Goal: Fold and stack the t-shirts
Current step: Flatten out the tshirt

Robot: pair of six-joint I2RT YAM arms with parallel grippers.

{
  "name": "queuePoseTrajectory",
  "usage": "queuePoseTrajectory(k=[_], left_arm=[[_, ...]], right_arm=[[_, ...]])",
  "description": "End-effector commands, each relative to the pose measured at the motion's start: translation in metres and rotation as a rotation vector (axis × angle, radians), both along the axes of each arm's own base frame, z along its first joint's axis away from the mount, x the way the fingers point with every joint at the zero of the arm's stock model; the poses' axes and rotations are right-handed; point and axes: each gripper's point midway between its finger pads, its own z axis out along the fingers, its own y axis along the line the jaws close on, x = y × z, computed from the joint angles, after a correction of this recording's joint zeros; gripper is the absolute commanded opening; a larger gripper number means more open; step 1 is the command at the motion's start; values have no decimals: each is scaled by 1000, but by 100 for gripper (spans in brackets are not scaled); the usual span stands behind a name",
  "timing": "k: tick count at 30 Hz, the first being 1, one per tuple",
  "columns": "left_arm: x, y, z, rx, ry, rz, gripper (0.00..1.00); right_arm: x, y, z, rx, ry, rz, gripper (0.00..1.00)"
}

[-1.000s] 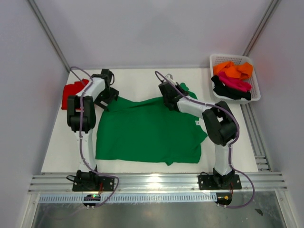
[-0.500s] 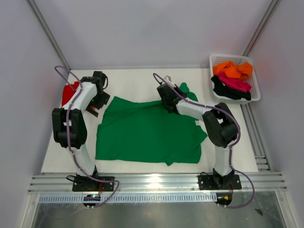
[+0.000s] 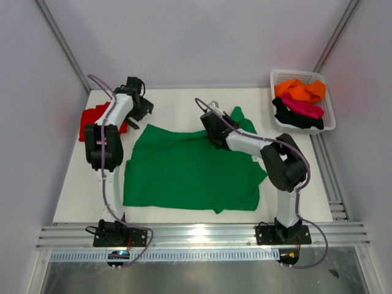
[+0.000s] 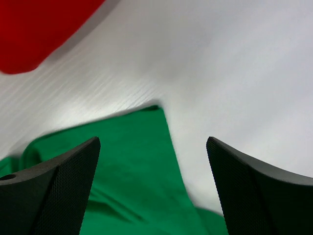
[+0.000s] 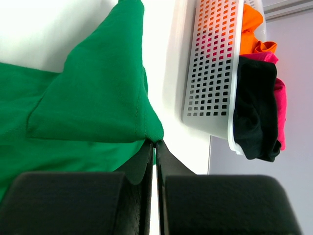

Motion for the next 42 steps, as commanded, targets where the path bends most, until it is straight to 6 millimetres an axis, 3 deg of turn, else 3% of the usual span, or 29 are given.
queuePoseTrajectory(k=[1, 7, 17, 21, 22, 24, 29, 33, 37, 40, 42], left_arm=[[2, -9, -22, -41, 65, -34, 92], [-2, -10, -47, -55, 132, 5, 91], [-4, -7, -49, -37, 143, 22, 88], [-8, -8, -53, -30, 162, 13, 69], [-9, -9, -55, -19, 168, 7, 58], [-15, -8, -62, -5, 197, 2, 47], [-27, -7, -77, 12, 258, -12, 41], [-32, -6, -82, 26, 274, -18, 29], [-31, -5, -80, 32, 270, -28, 29], [-28, -6, -68, 35, 263, -41, 47], [-26, -8, -54, 26, 254, -50, 50]], right_arm=[[-2, 0, 33, 53, -98, -28, 3], [-4, -4, 37, 29, -101, -29, 3], [5, 3, 41, 30, -110, -18, 3], [7, 6, 39, 31, -107, -14, 3], [7, 6, 40, 32, -109, -13, 3], [7, 7, 40, 34, -111, -12, 3], [5, 5, 40, 27, -110, -10, 3], [5, 5, 38, 28, -107, -10, 3], [4, 5, 36, 27, -106, -8, 3], [5, 6, 36, 32, -109, -8, 3], [5, 6, 35, 33, -108, -8, 3]])
